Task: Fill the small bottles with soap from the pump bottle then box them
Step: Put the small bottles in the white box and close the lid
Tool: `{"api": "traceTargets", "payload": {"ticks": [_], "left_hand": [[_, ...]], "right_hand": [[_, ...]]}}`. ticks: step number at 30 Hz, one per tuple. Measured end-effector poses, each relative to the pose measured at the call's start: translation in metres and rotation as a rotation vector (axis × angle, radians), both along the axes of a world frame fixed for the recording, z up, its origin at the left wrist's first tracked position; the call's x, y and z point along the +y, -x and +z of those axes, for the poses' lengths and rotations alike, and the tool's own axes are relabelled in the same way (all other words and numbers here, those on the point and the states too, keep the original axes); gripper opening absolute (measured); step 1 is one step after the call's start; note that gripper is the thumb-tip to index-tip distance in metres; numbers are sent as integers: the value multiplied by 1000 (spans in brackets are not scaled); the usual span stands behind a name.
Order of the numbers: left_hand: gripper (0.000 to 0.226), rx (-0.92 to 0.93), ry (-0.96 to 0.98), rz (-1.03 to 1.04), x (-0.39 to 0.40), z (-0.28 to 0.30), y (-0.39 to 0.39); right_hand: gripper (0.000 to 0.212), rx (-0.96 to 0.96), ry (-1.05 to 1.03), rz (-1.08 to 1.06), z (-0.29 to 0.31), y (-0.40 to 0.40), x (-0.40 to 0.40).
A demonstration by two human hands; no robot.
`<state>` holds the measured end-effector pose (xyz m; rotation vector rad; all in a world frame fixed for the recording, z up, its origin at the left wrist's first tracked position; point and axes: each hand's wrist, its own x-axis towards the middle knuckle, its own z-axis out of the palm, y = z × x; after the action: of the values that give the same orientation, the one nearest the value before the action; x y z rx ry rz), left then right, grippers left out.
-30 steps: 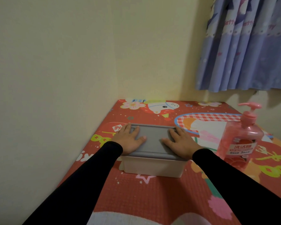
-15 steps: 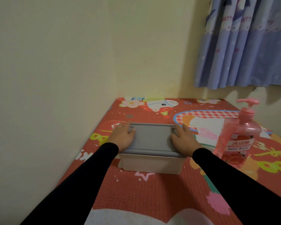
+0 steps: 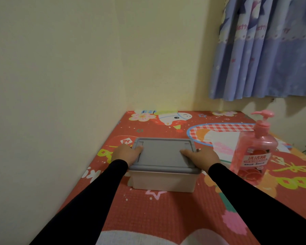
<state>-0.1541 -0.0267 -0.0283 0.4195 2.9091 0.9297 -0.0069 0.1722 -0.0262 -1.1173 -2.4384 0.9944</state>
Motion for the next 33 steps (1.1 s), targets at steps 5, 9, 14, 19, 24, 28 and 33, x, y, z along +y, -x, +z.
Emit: {"api": "traceTargets", "payload": {"ticks": [5,9,14,19,24,28,33], "left_hand": [[50,129,83,-36,6,5,-7],[50,139,130,-67,10,6,-9],[44,139,149,-67,13,3,-9],[35,286,386,-191,17,5,-7],[38,348,521,-235,20,2,-6],[38,317,513,-220,20,1,-6],[49,156,212,-159,7,15,-15]], "right_hand": [[45,-3,-42,3,4,1,-6],[42,-41,-80,35,5,5,-8],[41,-70,-128,51,5,10,-11],[40,-94,-155,31,9,12,-15],[38,-91,-184,32,8,15,-17],[39,-92,-193,29,6,15,-16],[49,-54,-144,73,4,6,-12]]}}
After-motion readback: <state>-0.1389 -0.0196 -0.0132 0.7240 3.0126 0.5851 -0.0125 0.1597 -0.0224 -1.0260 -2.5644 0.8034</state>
